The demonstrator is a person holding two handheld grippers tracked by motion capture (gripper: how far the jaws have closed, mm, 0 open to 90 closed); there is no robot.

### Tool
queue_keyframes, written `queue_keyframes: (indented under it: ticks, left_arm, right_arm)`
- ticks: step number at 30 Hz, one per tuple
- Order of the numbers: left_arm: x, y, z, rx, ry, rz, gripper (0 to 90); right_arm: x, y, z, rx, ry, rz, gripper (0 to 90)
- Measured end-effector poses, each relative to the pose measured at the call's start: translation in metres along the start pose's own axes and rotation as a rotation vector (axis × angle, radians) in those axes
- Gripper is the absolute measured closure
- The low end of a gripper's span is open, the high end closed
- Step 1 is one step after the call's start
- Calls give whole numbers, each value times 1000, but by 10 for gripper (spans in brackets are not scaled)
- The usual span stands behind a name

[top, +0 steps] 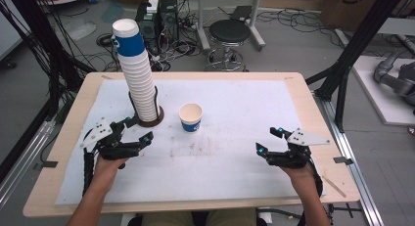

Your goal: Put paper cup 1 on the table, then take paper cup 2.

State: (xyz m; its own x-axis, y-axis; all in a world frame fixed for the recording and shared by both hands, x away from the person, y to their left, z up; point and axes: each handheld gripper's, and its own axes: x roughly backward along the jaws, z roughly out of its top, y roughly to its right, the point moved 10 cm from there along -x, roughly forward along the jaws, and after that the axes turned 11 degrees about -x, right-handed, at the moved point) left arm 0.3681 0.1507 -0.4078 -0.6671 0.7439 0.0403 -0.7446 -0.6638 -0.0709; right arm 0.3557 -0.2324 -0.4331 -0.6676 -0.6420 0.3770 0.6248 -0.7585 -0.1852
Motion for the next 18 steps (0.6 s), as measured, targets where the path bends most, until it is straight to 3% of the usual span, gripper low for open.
queue_keyframes:
  ticks: [10, 18]
  left_arm:
    - [2, -3, 4, -6, 9, 12, 172]
    - [2, -4, 11, 25, 7, -10, 172]
  right_arm:
    - [-3, -1, -1, 2, -8, 4, 210]
    - [-4, 0, -2, 6, -16, 11, 210]
